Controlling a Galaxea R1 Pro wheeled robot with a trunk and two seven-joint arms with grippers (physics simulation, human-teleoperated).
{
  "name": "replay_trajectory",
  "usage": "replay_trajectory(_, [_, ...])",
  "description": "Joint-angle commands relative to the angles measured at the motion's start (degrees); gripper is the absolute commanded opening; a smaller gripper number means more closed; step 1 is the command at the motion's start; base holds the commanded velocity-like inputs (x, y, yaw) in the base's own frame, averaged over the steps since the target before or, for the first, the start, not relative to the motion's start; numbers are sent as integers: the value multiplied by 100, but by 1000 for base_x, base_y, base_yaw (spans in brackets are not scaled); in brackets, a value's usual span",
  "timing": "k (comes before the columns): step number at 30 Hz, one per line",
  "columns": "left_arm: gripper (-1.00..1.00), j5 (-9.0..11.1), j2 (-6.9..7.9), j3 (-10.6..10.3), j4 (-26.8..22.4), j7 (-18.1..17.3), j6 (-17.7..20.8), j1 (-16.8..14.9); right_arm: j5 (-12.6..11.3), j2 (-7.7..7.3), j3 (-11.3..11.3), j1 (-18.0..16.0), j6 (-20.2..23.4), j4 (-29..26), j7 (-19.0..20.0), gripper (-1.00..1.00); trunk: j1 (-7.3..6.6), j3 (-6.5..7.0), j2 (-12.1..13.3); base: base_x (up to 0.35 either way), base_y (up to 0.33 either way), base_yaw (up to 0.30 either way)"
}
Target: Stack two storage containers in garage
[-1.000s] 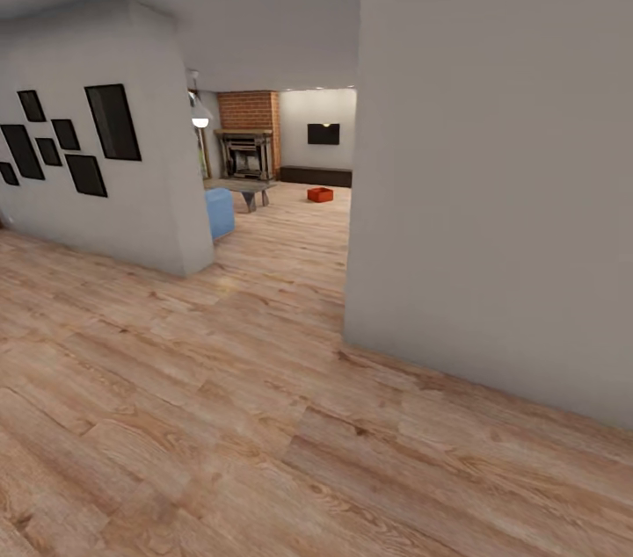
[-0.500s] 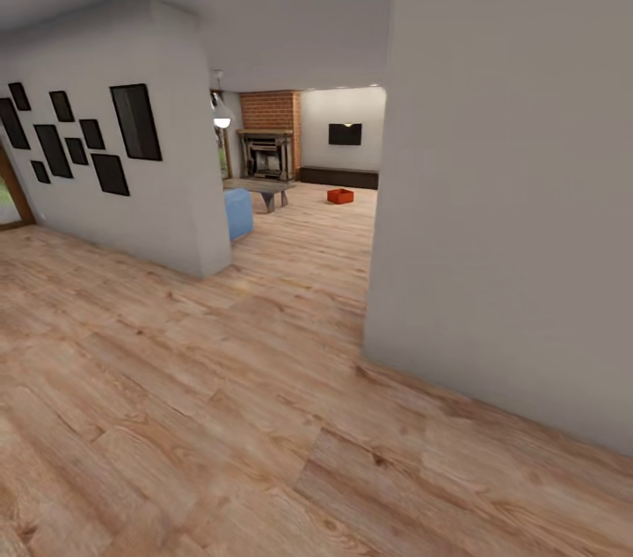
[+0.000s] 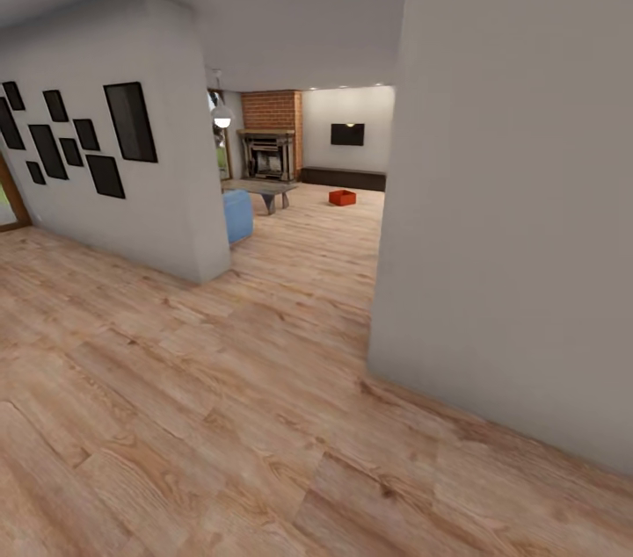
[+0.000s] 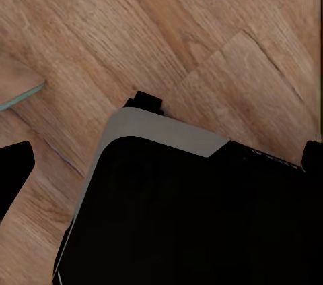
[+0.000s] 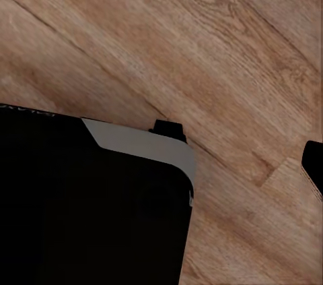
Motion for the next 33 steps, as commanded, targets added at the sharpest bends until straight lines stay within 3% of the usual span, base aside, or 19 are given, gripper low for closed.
replay_trajectory(1, [100,28,-2,-10,1,16,-11,-3,-50,4,47,-8,-33,18,-13,100,4,-7,-4,322,0,0])
replay_trajectory(33, [100,7,-11,-11,1,15,-22,-3,-52,19,57,-8,-17,16,65,100,4,-7,-4,322,0,4])
